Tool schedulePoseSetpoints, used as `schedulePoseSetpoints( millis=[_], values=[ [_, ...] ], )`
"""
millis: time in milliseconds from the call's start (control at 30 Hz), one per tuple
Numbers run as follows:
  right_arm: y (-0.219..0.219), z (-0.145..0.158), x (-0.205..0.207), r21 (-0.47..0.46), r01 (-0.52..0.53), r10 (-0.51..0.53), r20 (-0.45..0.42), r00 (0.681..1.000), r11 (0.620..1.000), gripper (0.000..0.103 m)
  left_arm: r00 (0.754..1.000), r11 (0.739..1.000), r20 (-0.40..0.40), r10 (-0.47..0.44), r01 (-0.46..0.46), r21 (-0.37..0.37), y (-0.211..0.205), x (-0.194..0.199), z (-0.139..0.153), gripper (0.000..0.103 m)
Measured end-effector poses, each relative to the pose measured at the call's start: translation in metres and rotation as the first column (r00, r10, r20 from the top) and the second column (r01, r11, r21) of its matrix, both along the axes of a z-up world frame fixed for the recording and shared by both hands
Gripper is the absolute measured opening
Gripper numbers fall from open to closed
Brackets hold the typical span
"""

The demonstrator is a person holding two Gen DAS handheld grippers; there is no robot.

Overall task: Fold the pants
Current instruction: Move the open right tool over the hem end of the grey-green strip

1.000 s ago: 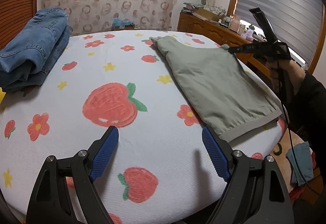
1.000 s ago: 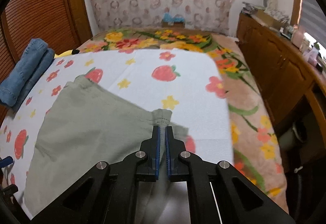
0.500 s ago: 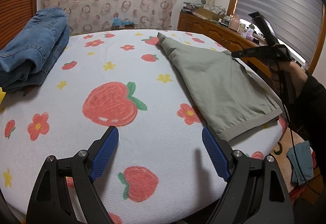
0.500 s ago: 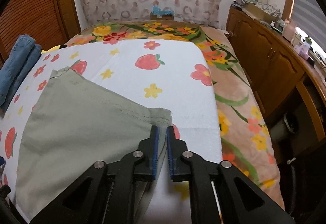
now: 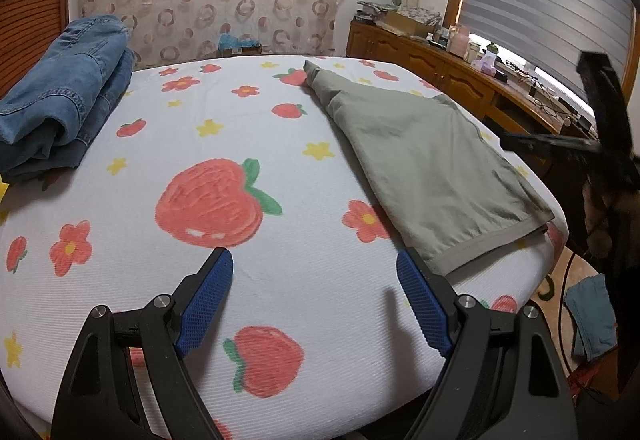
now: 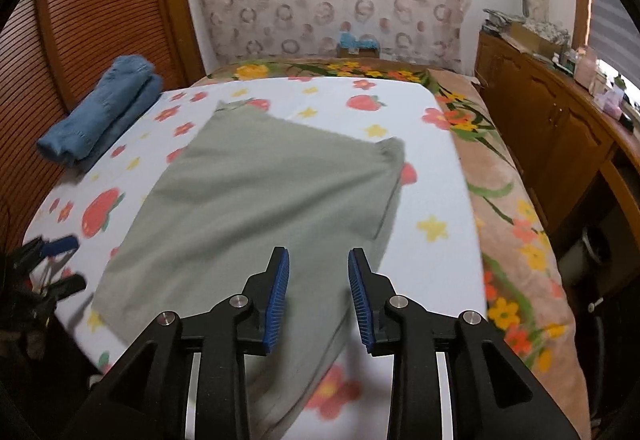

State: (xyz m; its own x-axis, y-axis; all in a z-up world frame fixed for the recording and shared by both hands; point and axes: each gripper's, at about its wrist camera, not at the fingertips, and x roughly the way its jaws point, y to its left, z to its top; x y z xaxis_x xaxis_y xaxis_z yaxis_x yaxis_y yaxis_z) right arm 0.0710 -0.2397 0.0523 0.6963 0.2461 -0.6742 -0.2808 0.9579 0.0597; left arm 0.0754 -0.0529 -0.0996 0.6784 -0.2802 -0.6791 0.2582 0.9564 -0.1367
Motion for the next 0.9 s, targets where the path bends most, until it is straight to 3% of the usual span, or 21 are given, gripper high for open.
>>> schedulePoseSetpoints(
  millis=[133,267,433,533,600,900],
  values=[
    [0.007,-0.012,-0.01,-0.023,-0.018,0.018,0.018,1.0,1.0,0.033,1.0,1.0,-0.002,-0.005,0.005,0.007,-0.002,0.0,0.0,0.085],
    [0.008,-0.03,-0.003,-0.032,0.003,-0.004,-0.021,1.0,0.999,0.034,1.0,1.0,-0.003,-0.009,0.009,0.016,-0.003,-0.001,-0.001,0.085],
    [0.017,-0.033,-0.008,-0.036,-0.011,0.012,0.028,1.0,0.999,0.051,1.0,1.0,-0.005,-0.009,0.009,0.02,-0.003,0.0,-0.002,0.085],
    [0.027,-0.039,-0.013,-0.081,-0.008,0.013,0.069,0.998,0.997,0.055,1.0,1.0,-0.003,-0.01,0.01,0.028,-0.004,-0.001,-0.002,0.085],
    [0.027,-0.041,-0.014,-0.059,0.004,0.001,0.076,0.997,0.998,0.058,1.0,0.999,0.0,-0.013,0.013,0.033,-0.004,-0.002,-0.003,0.085],
    [0.032,-0.045,-0.016,-0.07,0.02,-0.013,0.099,0.995,0.997,0.059,1.0,0.999,0.002,-0.019,0.018,0.038,-0.005,0.0,-0.003,0.085]
  ],
)
